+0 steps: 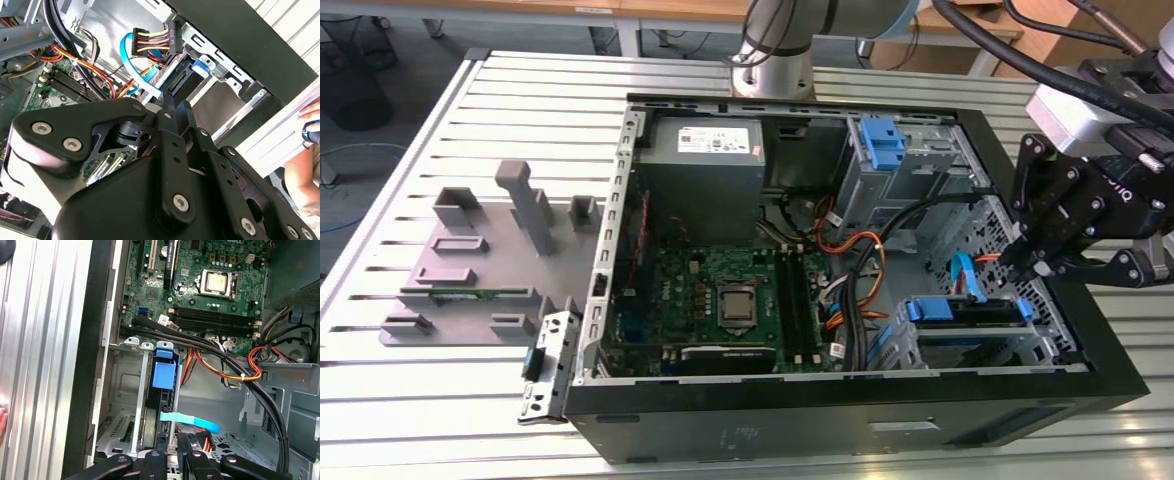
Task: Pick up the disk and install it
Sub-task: 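Insert the second disk wire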
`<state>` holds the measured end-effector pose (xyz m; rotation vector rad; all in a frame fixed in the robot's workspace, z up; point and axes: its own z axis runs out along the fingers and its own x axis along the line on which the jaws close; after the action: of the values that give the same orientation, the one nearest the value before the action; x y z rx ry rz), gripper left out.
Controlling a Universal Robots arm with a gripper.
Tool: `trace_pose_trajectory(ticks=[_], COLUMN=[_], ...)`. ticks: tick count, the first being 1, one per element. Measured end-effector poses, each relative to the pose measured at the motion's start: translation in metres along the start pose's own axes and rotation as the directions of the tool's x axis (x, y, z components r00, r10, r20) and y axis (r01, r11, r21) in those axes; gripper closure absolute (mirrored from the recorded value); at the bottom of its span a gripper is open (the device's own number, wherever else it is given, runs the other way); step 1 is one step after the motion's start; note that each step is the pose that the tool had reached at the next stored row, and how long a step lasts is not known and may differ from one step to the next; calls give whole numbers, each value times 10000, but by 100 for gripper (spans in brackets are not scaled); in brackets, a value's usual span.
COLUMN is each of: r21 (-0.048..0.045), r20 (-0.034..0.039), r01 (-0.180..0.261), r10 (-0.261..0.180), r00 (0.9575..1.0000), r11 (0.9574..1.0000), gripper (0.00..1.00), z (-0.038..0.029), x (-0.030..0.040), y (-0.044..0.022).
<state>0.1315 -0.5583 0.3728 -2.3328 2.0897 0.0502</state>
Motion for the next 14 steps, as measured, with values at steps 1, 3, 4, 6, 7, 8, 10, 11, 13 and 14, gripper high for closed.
trace_pose_trajectory(ticks=[1, 3, 4, 6, 7, 8, 10, 11, 13, 14], r21=[0, 0, 0, 0, -1, -3, -9, -12, -19, -23], r20=[0, 0, 0, 0, 0, -2, -5, -5, -8, -9], r01=[1, 1, 1, 5, 28, 94, 282, 389, 623, 739], r10=[-1, -1, -1, -5, -28, -94, -282, -389, -623, -739], r00=[10000, 10000, 10000, 10000, 10000, 10000, 9996, 9992, 9981, 9973], r11=[10000, 10000, 10000, 10000, 10000, 10000, 9996, 9992, 9981, 9973], gripper=[76, 76, 76, 76, 76, 76, 76, 76, 76, 76], z=[0, 0, 0, 0, 0, 0, 0, 0, 1, 1], x=[0, 0, 0, 0, 0, 0, 0, 0, 0, 0], y=[0, 0, 0, 0, 0, 0, 0, 0, 0, 0])
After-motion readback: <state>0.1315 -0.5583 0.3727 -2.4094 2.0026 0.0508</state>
